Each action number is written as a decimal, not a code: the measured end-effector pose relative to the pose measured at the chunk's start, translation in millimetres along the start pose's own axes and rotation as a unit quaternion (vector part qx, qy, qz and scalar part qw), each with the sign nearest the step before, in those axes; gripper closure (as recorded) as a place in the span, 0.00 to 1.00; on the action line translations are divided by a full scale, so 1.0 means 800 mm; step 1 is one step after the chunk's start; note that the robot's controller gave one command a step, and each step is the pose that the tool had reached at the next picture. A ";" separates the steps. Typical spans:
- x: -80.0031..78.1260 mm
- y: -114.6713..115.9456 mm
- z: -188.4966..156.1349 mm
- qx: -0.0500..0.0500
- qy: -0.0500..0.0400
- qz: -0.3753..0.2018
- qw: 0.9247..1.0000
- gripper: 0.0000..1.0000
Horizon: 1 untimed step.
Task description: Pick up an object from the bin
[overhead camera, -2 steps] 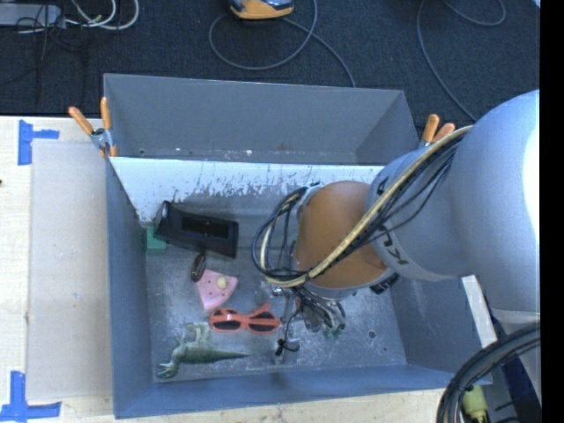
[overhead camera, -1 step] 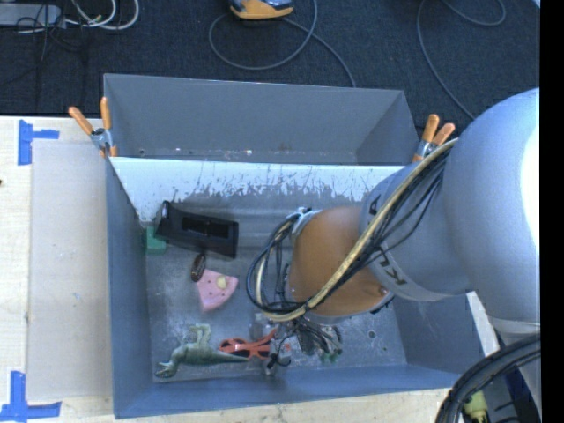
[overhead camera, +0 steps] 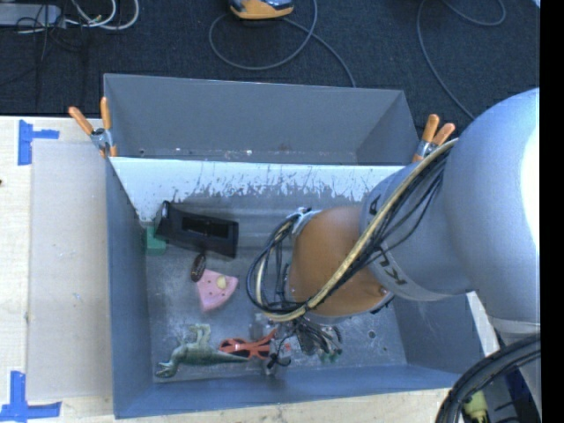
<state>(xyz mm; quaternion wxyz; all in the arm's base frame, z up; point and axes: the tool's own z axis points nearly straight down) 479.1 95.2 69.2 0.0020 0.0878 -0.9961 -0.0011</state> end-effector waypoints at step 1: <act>0.006 -0.005 -0.002 0.000 -0.004 0.005 1.000 1.00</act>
Offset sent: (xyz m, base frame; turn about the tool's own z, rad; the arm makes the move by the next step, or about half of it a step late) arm -0.0031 -0.0095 0.0008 0.0176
